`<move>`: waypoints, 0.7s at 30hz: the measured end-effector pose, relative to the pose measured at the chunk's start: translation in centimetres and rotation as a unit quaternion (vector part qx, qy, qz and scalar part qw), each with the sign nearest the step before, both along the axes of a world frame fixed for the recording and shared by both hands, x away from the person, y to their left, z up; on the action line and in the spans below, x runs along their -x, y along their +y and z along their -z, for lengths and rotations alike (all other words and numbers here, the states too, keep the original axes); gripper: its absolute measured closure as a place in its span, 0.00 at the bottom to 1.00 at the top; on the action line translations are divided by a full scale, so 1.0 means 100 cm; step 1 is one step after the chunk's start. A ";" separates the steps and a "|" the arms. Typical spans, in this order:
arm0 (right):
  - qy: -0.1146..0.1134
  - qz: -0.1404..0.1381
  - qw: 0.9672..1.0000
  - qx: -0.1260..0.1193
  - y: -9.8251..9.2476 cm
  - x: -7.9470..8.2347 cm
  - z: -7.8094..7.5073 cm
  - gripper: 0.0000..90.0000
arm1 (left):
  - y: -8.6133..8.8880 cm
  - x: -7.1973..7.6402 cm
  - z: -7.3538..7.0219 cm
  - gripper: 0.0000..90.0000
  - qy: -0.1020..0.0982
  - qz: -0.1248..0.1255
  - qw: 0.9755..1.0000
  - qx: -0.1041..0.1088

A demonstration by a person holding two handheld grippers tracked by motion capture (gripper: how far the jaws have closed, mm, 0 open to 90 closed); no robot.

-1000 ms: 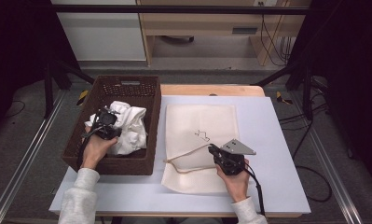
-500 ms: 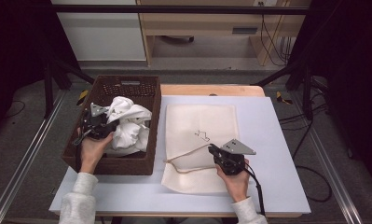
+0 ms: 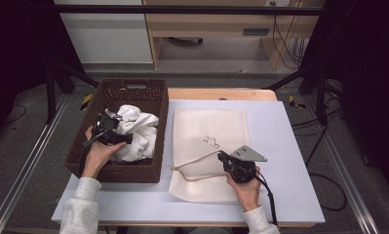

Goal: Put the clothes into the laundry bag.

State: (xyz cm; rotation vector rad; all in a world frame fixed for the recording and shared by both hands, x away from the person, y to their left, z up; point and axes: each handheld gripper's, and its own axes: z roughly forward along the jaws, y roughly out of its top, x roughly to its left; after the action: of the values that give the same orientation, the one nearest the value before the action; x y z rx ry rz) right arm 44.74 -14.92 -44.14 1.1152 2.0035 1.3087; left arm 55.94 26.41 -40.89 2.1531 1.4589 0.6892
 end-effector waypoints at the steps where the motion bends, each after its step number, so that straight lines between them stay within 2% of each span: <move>1: -0.001 0.000 1.000 0.000 0.000 0.000 0.000 0.96 | 0.001 -0.002 0.002 0.05 0.010 -0.001 1.000 0.001; 3: 0.000 0.000 1.000 0.000 0.000 0.000 0.000 0.96 | 0.002 -0.006 0.005 0.05 0.034 -0.005 0.999 0.008; 6: 0.001 -0.001 1.000 0.000 0.000 0.000 0.000 0.96 | -0.002 -0.009 0.012 0.06 0.064 0.016 0.998 0.002; 7: 0.001 -0.002 1.000 0.000 0.000 0.000 0.000 0.96 | -0.003 -0.009 0.014 0.11 0.072 0.023 0.997 -0.002; 8: 0.001 -0.002 1.000 0.000 0.000 0.000 0.000 0.96 | -0.004 -0.010 0.014 0.11 0.080 0.026 0.996 -0.003; 9: 0.001 -0.002 1.000 0.000 0.000 0.000 0.000 0.96 | -0.004 -0.010 0.012 0.15 0.084 0.016 0.996 0.002; 10: 0.001 -0.002 1.000 0.000 0.000 0.000 0.000 0.96 | -0.003 -0.010 0.011 0.25 0.086 0.009 0.996 0.006; 11: 0.002 -0.002 1.000 0.000 -0.001 0.000 0.000 0.96 | -0.001 -0.010 0.010 0.31 0.089 0.000 0.996 0.017; 12: 0.002 -0.002 1.000 0.000 0.000 0.000 0.000 0.96 | 0.000 -0.009 0.009 0.37 0.093 -0.003 0.995 0.024; 13: 0.002 -0.002 1.000 0.000 0.000 0.000 0.000 0.96 | 0.000 -0.008 0.007 0.48 0.093 -0.003 0.995 0.031; 15: 0.002 -0.002 1.000 -0.001 -0.001 0.000 0.000 0.96 | -0.001 -0.008 0.005 0.58 0.095 0.000 0.995 0.032; 18: 0.002 -0.001 1.000 -0.001 -0.001 0.000 0.000 0.96 | -0.002 -0.006 0.003 0.66 0.093 0.006 0.995 0.032; 21: 0.003 -0.001 1.000 -0.003 -0.001 0.000 0.000 0.96 | -0.002 -0.004 0.001 0.70 0.078 0.009 0.996 0.034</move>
State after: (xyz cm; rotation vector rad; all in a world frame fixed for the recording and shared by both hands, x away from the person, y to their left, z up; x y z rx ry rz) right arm 44.77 -15.02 -44.14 1.1207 2.0066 1.3138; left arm 56.32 26.18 -40.95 2.2079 1.5167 0.4666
